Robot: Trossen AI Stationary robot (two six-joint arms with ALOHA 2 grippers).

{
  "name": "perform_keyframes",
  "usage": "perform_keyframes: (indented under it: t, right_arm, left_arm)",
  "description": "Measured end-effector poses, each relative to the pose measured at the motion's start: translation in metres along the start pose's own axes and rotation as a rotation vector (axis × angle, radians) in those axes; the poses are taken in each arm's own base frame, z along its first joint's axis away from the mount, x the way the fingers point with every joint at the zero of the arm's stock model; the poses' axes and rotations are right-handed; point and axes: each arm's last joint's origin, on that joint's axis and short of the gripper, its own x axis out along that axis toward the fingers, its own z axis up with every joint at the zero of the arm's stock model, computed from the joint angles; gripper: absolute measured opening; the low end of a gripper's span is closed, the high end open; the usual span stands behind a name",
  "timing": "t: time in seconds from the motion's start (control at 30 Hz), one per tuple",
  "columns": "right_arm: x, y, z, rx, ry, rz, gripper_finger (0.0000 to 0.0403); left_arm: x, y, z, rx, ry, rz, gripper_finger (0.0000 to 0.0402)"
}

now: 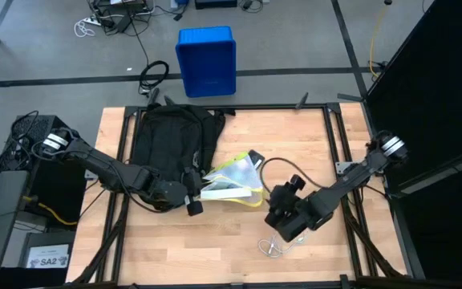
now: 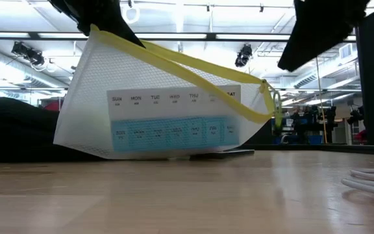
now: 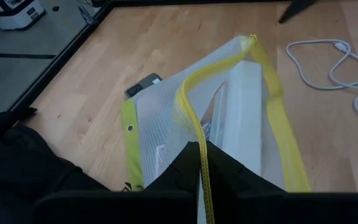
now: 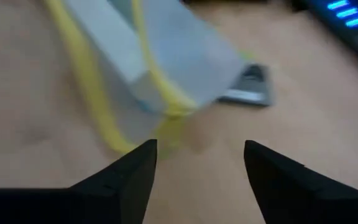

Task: Unpack backpack
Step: Close the zip lock bag

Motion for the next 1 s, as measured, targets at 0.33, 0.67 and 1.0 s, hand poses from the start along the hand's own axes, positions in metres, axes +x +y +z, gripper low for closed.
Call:
perform_keyframes:
  t: [0.33, 0.67, 1.0]
  right_arm:
    - [0.043, -0.022, -0.039, 0.193, -0.051, 0.251, 0.0175]
    - [0.071, -0.026, -0.023, 0.256, -0.116, 0.285, 0.0244]
    - [0.1, -0.034, -0.016, 0.176, -0.026, 0.32, 0.0155]
  left_arm:
    - [0.0, 0.0, 0.0, 0.002, 0.002, 0.0, 0.0]
    - [0.0, 0.0, 0.0, 0.0, 0.001, 0.0, 0.0]
    - [0.0, 0.0, -0.002, 0.007, 0.015, 0.004, 0.0]
